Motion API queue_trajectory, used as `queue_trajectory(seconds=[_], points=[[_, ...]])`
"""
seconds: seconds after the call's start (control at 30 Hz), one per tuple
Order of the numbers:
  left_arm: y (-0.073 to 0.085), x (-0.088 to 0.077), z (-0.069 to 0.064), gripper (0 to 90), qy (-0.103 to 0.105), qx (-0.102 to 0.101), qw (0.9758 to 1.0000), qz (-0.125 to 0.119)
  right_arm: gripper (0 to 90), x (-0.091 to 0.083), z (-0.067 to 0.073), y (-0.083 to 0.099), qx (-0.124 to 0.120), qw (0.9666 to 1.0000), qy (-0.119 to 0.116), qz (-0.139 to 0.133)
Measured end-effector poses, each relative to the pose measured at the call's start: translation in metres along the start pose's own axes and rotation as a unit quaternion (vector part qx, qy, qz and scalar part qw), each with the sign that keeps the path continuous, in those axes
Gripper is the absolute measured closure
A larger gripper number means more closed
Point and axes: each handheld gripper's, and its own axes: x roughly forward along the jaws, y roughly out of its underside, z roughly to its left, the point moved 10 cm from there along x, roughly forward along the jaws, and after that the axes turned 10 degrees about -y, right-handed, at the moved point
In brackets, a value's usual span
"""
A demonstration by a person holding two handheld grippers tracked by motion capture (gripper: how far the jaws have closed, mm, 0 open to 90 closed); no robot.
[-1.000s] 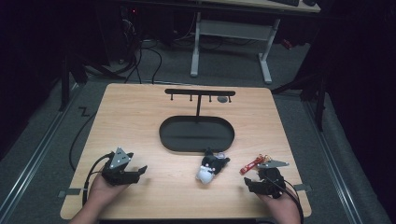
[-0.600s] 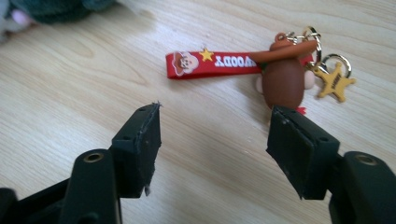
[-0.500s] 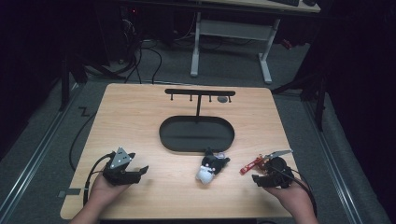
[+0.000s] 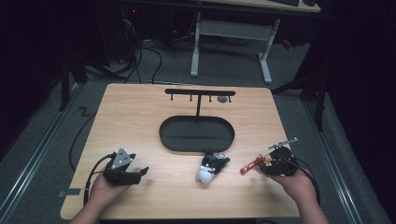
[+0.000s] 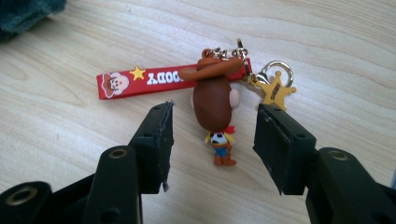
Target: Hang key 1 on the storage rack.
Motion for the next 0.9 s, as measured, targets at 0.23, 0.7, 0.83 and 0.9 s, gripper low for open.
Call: queue_trajectory(seconds=[0.23,0.7,0.83,0.9], points=[[0.001,0.000,-0.001,26.9,0.001,0.002,1.0000,0.002,48.3,0.011,-0.002,-0.005,0.007,0.9999,-0.009,0.012],[0.002,-0.001,-0.004,26.9,0.006,-0.005,1.0000,0.002,58.1,0.032,-0.005,0.002,0.012,0.9993,-0.019,0.029],[0.001,-0.001,-0.004,27.1,0.006,-0.009,0.9999,0.000,59.0,0.035,-0.005,0.005,0.014,0.9988,-0.029,0.037],[0.001,-0.002,-0.004,27.1,0.005,-0.007,1.0000,-0.001,59.2,0.036,-0.005,0.005,0.015,0.9988,-0.029,0.037]])
